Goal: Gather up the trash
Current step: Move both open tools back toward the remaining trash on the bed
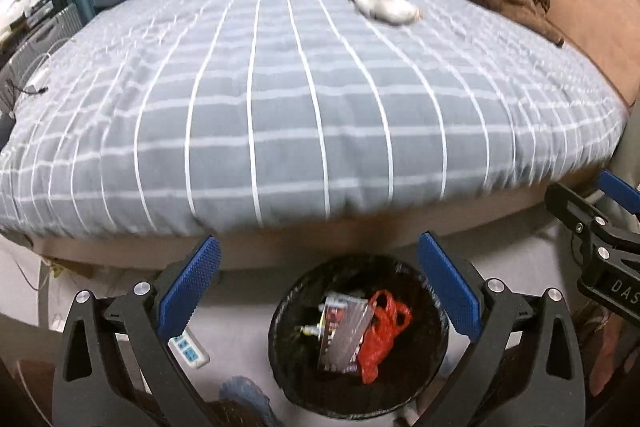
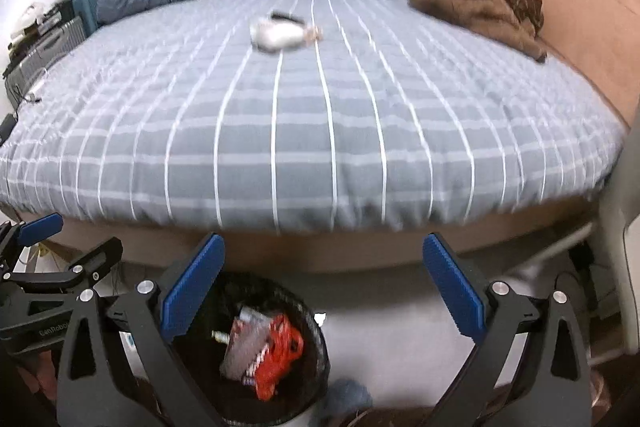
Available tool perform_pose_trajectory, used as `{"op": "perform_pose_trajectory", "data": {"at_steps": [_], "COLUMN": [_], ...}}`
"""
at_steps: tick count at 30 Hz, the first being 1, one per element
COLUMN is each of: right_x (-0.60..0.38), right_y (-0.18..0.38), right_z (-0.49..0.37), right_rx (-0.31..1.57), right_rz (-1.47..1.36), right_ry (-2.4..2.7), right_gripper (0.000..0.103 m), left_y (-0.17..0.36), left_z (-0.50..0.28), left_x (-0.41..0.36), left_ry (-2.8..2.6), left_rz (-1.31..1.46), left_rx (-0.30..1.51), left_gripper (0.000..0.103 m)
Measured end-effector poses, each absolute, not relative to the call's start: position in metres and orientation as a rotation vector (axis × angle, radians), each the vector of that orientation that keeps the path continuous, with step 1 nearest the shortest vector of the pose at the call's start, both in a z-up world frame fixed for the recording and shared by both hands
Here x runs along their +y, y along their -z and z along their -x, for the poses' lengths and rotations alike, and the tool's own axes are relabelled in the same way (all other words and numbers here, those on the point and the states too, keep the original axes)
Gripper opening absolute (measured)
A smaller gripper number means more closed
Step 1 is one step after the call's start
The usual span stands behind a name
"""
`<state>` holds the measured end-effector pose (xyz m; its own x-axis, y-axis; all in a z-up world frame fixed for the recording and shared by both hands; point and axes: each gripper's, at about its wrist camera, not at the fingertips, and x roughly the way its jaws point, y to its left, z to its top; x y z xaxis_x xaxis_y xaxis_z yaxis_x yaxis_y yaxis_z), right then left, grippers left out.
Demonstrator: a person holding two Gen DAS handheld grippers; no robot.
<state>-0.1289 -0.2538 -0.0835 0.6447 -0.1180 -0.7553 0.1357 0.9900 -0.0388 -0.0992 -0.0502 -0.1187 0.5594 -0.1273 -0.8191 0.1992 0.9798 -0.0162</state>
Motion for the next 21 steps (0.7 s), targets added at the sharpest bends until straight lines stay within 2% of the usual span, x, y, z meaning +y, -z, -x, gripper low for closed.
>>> {"op": "perform_pose_trajectory", "data": {"at_steps": [11, 21], "right_x": [-0.257, -0.258], "right_y": [0.061, 0.054], "right_z": [0.075, 0.008], "right_rx": [0.801, 0.792], "right_rz": [-0.034, -0.035], "right_ry": [0.127, 0.104], "right_gripper": [0.095, 0.095], "left_y": [0.083, 0.073], "left_z": [0.044, -0.016], "left_x": [-0.052, -0.04], "left_ry": [0.175, 0.125], "left_rz": [-0.078, -0.054], "left_rx": [0.874, 0.846], "left_gripper": [0.097, 0.097]}}
